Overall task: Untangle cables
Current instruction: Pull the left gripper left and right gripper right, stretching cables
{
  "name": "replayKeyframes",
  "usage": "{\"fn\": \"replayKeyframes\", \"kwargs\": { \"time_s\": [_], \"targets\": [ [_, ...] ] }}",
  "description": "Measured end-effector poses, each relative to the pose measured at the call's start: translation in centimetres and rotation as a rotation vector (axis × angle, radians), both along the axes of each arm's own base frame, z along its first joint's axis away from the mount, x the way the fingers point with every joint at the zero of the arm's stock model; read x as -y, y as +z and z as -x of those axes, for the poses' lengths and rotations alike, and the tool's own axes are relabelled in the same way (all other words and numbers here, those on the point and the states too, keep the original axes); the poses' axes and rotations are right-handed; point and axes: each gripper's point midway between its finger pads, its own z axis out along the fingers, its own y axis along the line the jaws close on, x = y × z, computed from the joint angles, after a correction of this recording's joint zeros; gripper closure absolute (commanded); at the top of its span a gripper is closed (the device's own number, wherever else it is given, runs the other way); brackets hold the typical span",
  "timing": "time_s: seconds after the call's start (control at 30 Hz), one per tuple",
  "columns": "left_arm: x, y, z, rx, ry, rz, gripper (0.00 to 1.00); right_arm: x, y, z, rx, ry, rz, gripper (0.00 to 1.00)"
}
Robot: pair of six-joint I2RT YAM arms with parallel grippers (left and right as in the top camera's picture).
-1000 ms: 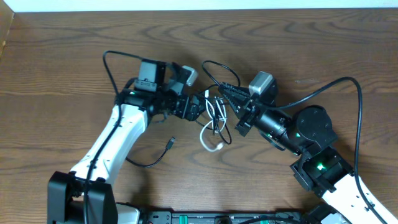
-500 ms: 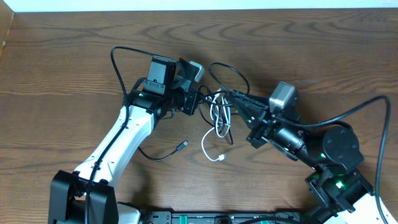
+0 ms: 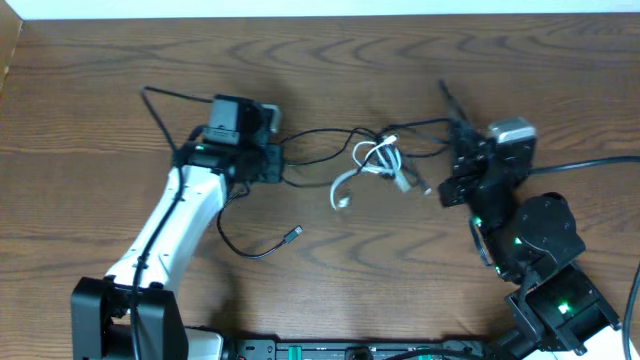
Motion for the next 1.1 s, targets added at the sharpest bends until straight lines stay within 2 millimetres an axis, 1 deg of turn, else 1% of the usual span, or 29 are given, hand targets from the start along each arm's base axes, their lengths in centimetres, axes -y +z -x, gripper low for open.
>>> {"fn": "replayKeyframes", "kwargs": {
  "time_s": [0.1, 0.2, 0.37, 0.5, 0.6, 0.73, 0.9, 1.0, 1.03, 1.1],
  "targets": [
    [-2.4, -0.2, -0.3, -0.026, 0.106, 0.008, 0.92, 3.2, -0.7, -0.3, -0.023, -0.182, 0.038, 0.99],
    [-4.7, -0.4, -0.2, -0.055, 0.193, 0.014, 0.92, 6.4, -1.1, -0.1, -0.035, -0.362, 0.075, 0.99],
    [-8.0, -1.0, 0.8, -0.12, 0.304, 0.019, 0.92, 11.3, -0.9, 1.1, -0.022, -0.644, 0.069, 0.99],
    [-10.8, -1.4, 1.9, -0.168, 0.396, 0.028, 0.92, 14.8, -0.5, 2.3, -0.001, -0.838, 0.037, 0.99],
    [-13.3, -1.3, 2.6, -0.187, 0.476, 0.041, 0.93, 16.7, -0.4, 3.0, 0.011, -0.935, 0.011, 0.99],
    [-16.2, -0.4, 3.7, -0.184, 0.577, 0.068, 0.93, 18.0, -0.4, 3.3, 0.019, -0.989, -0.015, 0.99],
    [-19.6, 2.2, 4.9, -0.105, 0.695, 0.102, 0.93, 19.0, -0.4, 3.4, 0.023, -1.015, -0.043, 0.99],
    [-21.1, 3.8, 5.8, -0.059, 0.758, 0.117, 0.92, 19.7, -0.5, 3.5, 0.026, -1.039, -0.053, 0.99],
    [-21.9, 4.2, 6.3, -0.043, 0.788, 0.114, 0.93, 20.2, -0.4, 3.7, 0.029, -1.059, -0.057, 0.99],
    [-23.8, 5.0, 7.3, -0.017, 0.87, 0.103, 0.92, 21.7, -0.3, 4.5, 0.039, -1.132, -0.065, 0.99]
  ]
}}
